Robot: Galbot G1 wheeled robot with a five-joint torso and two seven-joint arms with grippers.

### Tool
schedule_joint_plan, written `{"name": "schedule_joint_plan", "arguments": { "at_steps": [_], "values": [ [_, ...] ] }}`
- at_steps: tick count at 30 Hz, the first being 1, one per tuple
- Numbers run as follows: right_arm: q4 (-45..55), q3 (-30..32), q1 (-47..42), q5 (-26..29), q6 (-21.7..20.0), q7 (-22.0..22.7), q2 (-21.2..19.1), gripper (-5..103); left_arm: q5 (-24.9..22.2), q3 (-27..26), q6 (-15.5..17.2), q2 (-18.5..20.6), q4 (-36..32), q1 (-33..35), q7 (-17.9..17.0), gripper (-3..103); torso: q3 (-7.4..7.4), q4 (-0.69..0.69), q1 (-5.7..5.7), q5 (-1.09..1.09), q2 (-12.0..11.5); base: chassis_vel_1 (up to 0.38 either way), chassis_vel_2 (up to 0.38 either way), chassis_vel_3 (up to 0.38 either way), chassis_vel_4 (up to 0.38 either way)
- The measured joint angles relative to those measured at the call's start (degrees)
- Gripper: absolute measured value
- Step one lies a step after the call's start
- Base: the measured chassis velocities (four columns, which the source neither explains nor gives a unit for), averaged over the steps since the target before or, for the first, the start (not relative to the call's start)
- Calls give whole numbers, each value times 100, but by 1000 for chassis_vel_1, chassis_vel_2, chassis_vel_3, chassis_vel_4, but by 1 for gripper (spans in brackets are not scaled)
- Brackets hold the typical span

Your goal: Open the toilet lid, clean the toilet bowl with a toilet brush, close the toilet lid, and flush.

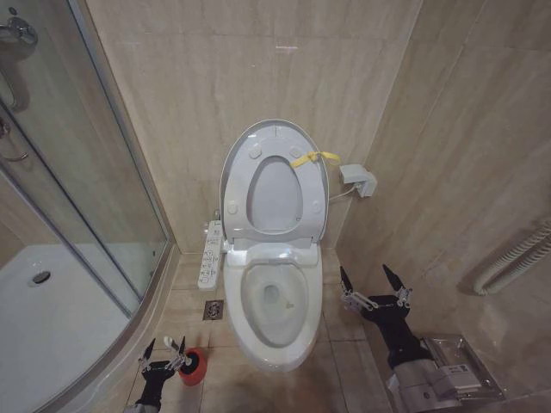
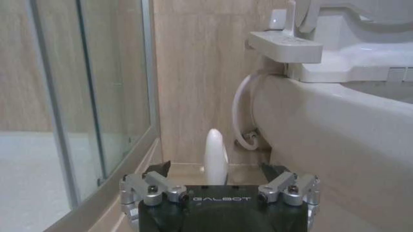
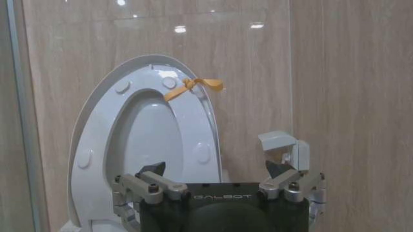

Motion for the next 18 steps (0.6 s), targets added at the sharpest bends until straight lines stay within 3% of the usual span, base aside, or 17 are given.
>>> {"name": "schedule_joint_plan", "arguments": {
  "at_steps": [3,4,11,12,18],
  "values": [
    [0,0,0,0,0,0,0,100,4,45,15,1,39,-52,-4,98,0,0,0,0,0,0,0,0,0],
    [0,0,0,0,0,0,0,100,7,64,22,1,43,-62,-5,90,0,0,0,0,0,0,0,0,0],
    [0,0,0,0,0,0,0,100,37,77,-108,-6,139,-99,59,90,0,0,0,0,0,0,0,0,0],
    [0,0,0,0,0,0,0,100,36,76,-126,-9,146,-93,69,64,0,0,0,0,0,0,0,0,0],
    [0,0,0,0,0,0,0,100,25,32,-210,-28,184,-65,129,64,0,0,0,0,0,0,0,0,0]
  ]
}}
